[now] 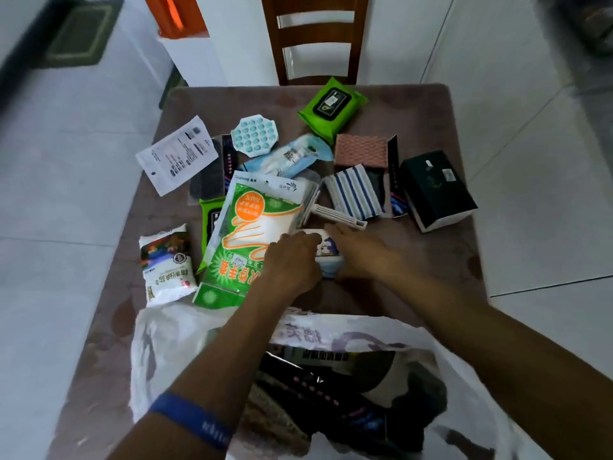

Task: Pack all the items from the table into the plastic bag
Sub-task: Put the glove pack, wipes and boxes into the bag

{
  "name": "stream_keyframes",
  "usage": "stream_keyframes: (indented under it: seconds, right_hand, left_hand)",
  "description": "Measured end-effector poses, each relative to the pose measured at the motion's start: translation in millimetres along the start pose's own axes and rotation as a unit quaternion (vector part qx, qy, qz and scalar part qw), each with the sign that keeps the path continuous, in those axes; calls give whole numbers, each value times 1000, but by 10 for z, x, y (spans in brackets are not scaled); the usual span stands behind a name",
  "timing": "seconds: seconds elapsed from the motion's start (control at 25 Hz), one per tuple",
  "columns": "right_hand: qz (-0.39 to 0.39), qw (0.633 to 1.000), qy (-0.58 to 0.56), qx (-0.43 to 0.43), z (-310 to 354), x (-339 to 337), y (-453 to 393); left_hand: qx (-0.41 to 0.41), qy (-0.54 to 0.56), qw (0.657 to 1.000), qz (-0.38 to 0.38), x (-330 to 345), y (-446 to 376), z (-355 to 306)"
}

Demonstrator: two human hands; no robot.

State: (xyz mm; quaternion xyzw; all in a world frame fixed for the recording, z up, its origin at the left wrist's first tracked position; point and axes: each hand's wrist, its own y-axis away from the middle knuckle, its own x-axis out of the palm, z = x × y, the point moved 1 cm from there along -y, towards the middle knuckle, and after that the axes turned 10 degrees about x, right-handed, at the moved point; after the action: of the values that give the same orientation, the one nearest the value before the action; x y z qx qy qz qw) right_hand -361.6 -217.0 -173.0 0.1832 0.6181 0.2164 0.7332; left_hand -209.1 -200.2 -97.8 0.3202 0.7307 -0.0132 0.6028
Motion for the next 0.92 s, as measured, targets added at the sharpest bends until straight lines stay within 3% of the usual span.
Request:
stream_keyframes:
  seconds: [0.24, 0.36, 0.44, 0.52, 0.56, 0.64, 0.72, 0.84, 0.92]
  right_hand:
    - [-36, 974, -200, 105, -66, -115, 463]
    - [-78, 888, -423, 163, -249, -540, 1237]
    - [-115, 830, -527, 141, -238, -851, 1864]
    - [-127, 788, -598, 73, -55, -1027, 2406]
    - [-123, 774, -619, 43, 90, -1051, 2648]
    - [-119, 780, -615, 4, 356, -1014, 2994]
    - [-95, 817, -568, 6, 612, -908, 3172]
    - [-35, 905, -420, 58, 905, -647, 2983]
    - [3, 936, -343, 73, 1008, -425, 2666]
  left_hand:
    - [51, 81, 974, -205, -615, 813, -261]
    - [123, 142, 922, -337, -858, 1556, -235]
    - [145, 112, 886, -425, -961, 2032, -215]
    - [82, 36, 885, -457, -949, 2287, -87]
    - [27, 25, 902, -431, -906, 2346, 11]
    - [-46, 76, 930, -357, -814, 2384, 179]
    - [-81, 165, 922, -341, -771, 2379, 298]
    - [-109, 316, 869, -364, -777, 2317, 390]
    - [-86, 427, 815, -382, -811, 2319, 395]
